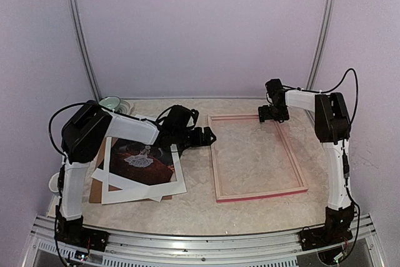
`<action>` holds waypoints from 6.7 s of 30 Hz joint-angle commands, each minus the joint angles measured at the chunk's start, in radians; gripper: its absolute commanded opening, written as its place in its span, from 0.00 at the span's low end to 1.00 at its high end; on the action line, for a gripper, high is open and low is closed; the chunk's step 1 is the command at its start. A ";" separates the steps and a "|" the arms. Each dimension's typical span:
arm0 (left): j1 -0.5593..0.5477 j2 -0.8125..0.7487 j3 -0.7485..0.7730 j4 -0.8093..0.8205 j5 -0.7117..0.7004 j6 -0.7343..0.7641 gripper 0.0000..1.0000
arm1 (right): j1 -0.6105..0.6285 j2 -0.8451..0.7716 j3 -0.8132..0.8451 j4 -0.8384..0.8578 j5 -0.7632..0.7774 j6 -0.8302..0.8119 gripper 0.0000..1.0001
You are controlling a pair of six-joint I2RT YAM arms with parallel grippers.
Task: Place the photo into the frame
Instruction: Adjust the glass panel to frame the body, then adjust the frame body at the center of the board.
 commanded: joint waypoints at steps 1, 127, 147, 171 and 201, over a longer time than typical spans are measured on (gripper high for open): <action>0.014 0.025 0.112 -0.095 -0.078 0.075 0.98 | 0.004 -0.129 -0.107 -0.016 -0.046 0.013 0.94; -0.164 -0.346 -0.106 -0.285 -0.270 0.286 0.99 | 0.408 -0.952 -1.141 -0.252 -0.246 0.365 0.99; -0.159 -0.342 -0.097 -0.280 -0.304 0.286 0.99 | 0.306 -1.010 -1.132 -0.168 -0.166 0.442 0.99; -0.091 -0.051 0.148 -0.240 -0.294 0.248 0.99 | 0.220 -0.148 -0.041 -0.050 0.387 0.002 0.99; -0.118 -0.191 -0.035 -0.234 -0.327 0.235 0.99 | 0.203 0.158 0.167 -0.015 0.277 -0.073 0.99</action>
